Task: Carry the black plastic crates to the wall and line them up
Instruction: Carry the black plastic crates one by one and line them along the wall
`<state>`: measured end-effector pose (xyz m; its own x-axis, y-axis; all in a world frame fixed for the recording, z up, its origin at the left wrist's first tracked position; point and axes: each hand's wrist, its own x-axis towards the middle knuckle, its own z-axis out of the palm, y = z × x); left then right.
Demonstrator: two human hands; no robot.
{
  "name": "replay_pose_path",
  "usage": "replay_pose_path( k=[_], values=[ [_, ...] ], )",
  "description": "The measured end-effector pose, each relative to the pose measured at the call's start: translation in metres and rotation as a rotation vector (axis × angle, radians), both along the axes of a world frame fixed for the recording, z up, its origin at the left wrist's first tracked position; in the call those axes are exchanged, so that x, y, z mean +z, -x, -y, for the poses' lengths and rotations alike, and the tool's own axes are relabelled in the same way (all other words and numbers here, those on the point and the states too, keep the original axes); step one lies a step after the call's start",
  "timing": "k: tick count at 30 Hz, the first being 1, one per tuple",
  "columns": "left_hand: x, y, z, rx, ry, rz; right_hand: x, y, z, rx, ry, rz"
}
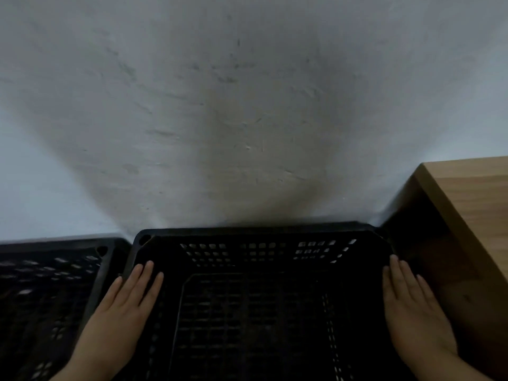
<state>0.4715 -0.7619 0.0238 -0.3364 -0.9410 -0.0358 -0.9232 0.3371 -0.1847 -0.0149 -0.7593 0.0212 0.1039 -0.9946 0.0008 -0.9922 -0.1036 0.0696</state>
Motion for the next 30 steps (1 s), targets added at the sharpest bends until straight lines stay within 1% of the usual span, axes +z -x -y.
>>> replay_pose_path(
  k=[3, 6, 10, 12, 14, 15, 18, 21, 23, 27, 30],
  values=[
    [-0.007, -0.003, 0.0, -0.037, 0.091, -0.007, -0.005, -0.004, 0.0, -0.039, 0.048, 0.015],
    [-0.007, -0.003, -0.002, -0.022, 0.103, -0.011, -0.007, -0.005, 0.0, -0.08, 0.055, -0.016],
    [-0.007, -0.002, -0.004, -0.048, 0.119, -0.021, -0.005, -0.007, -0.001, -0.07, 0.027, -0.04],
    [-0.005, 0.0, -0.003, -0.057, 0.098, 0.001, 0.002, -0.016, 0.003, -0.09, 0.004, -0.001],
    [0.004, 0.001, 0.001, -0.013, 0.092, -0.005, 0.007, -0.036, 0.012, -0.064, 0.101, -0.053],
    [0.011, 0.001, 0.003, 0.017, 0.102, -0.02, 0.011, -0.05, 0.018, -0.049, 0.127, -0.08],
    [0.036, -0.01, 0.013, 0.089, 0.157, -0.038, 0.019, -0.104, 0.036, -0.021, 0.141, 0.087],
    [0.059, -0.048, 0.017, 0.16, 0.19, -0.02, 0.038, -0.175, 0.05, 0.053, 0.215, 0.15],
    [0.071, -0.085, 0.015, 0.213, 0.205, 0.005, 0.05, -0.226, 0.055, 0.093, 0.245, 0.201],
    [0.086, -0.174, -0.002, 0.294, 0.206, 0.049, 0.062, -0.325, 0.047, 0.157, 0.282, 0.232],
    [0.088, -0.25, -0.017, 0.306, 0.226, 0.085, 0.063, -0.398, 0.031, 0.173, 0.264, 0.242]
  ],
)
